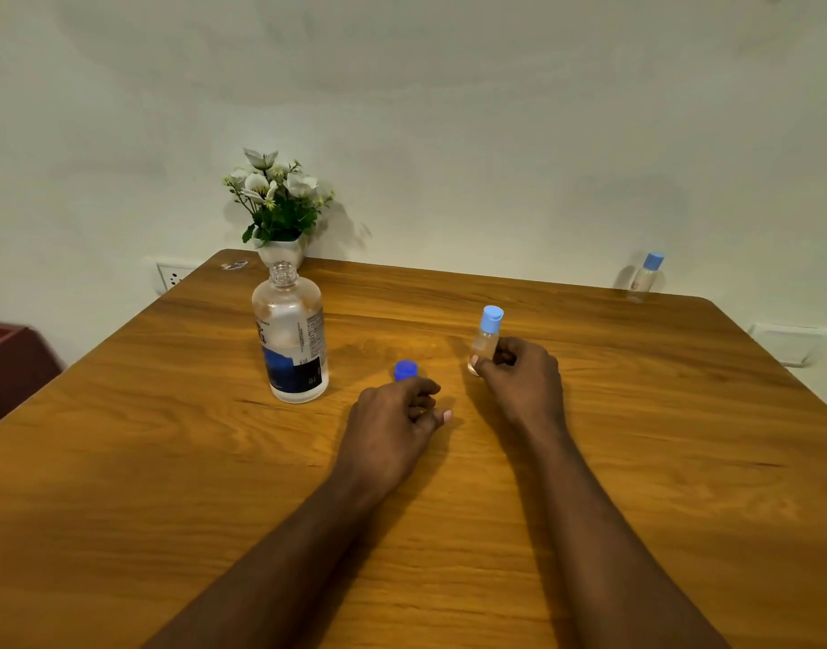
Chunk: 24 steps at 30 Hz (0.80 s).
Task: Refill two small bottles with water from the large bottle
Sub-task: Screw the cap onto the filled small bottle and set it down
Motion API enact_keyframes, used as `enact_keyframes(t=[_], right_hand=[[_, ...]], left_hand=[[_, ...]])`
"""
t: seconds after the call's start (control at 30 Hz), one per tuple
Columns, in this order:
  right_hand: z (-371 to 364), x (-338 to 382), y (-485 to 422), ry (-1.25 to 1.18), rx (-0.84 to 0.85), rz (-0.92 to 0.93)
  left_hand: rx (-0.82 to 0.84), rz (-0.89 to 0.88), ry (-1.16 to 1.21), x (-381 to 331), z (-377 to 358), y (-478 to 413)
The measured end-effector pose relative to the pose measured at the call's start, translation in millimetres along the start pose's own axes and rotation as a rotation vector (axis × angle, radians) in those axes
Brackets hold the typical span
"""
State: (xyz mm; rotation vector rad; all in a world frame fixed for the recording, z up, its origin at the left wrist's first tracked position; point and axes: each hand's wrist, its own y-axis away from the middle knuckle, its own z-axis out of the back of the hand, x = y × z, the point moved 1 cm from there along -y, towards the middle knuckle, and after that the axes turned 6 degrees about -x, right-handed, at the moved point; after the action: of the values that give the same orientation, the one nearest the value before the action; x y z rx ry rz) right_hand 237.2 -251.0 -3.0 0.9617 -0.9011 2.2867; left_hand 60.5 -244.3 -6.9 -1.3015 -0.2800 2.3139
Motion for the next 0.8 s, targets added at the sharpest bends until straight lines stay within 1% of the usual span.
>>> enact_keyframes(t=[0.43,0.53,0.8], right_hand=[[4.8,0.8,7.1,0.037,0.081,0.020],[6.9,-0.1,7.7,0.024,0.092,-0.001],[12.7,-3.1,13.9,0.031,0.127,-0.027]], left_hand=[[0.004,-0.018,-0.044,-0.1,0.6,2.8],[0.008,-0.026,-0.061,-1.1,0.6,2.8],[0.028,-0.084,-0.179,-3.8,-0.4,9.5]])
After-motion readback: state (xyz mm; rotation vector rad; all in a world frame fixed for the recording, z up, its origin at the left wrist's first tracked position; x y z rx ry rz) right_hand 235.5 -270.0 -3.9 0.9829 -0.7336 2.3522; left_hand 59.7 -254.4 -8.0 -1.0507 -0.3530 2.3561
